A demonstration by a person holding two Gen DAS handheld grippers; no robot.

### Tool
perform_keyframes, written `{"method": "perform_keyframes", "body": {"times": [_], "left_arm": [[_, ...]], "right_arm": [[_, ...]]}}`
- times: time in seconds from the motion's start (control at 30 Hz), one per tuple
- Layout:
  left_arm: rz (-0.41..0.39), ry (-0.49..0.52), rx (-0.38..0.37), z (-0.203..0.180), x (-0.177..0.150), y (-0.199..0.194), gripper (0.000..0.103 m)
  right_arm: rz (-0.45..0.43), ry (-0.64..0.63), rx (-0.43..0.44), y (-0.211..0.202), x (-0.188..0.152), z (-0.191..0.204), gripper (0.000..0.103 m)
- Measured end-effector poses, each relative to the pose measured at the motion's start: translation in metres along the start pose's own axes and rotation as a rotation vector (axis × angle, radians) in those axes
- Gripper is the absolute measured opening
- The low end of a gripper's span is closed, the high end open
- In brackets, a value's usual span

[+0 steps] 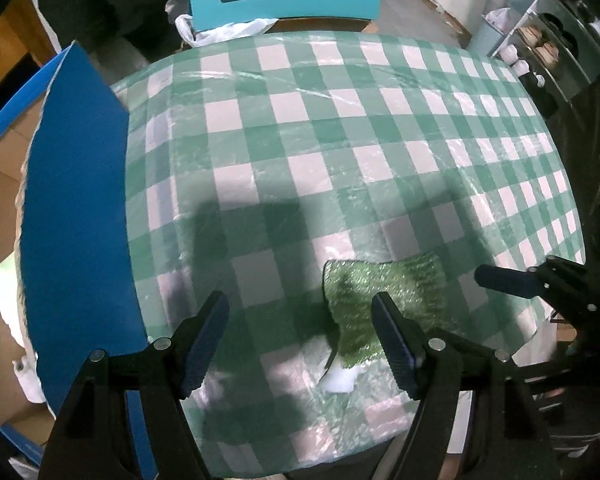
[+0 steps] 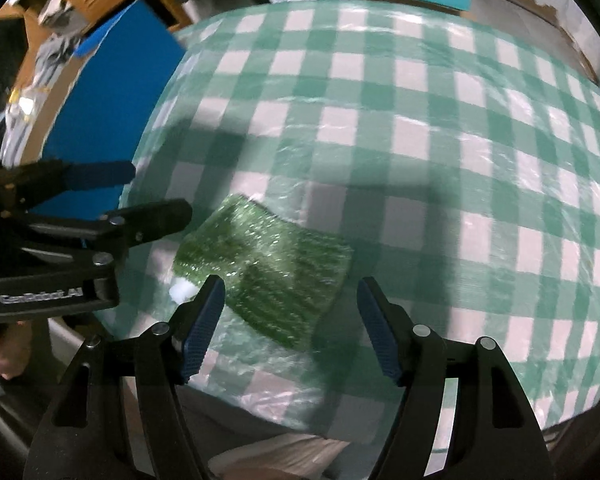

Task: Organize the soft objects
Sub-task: 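Lower the right tool onto the green mesh scrub pad and close it, then lift the green mesh scrub pad off the table with the right tool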

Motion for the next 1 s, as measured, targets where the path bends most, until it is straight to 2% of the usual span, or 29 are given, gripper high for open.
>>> {"method": "perform_keyframes", "body": {"times": [0.43,0.5,0.63,0.7,0.73,0.8,1.0], "left_arm": [[0.014,0.000,-0.012,0.008,-0.010,0.002,0.075],[0.019,-0.001,-0.013,0.010,-0.011,0.003,0.075],[0.025,-0.010,-0.017,0.014,-0.013,0.004,0.075],[0.025,-0.014,-0.018,0.015,-0.013,0.004,0.075],[0.025,-0.015,-0.018,0.016,-0.013,0.004,0.075],[0.027,-0.016,-0.020,0.016,-0.013,0.004,0.075],[0.031,-0.002,-0.030,0.009,-0.013,0.004,0.075]], "right_arm": [[0.025,-0.116,-0.044,0.035,0.004,0.019,0.068],[0.038,-0.122,-0.054,0.039,0.004,0.019,0.057],[0.044,-0.138,-0.086,0.041,0.005,0.018,0.043],[0.048,-0.127,-0.093,0.040,0.006,0.015,0.021],[0.048,-0.112,-0.082,0.039,0.006,0.013,0.017],[0.046,-0.089,-0.072,0.038,0.008,0.011,0.014],[0.014,-0.024,-0.083,0.022,0.010,-0.001,0.012]]}}
Point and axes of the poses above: each gripper's, at about its wrist camera, not at the fingertips, and y roughly the way its jaws point, z to its left, x to its top, the point moved 7 cm from there along y, roughly the way its jaws point, and after that the axes turned 11 degrees about -y, right-handed, at the moved point
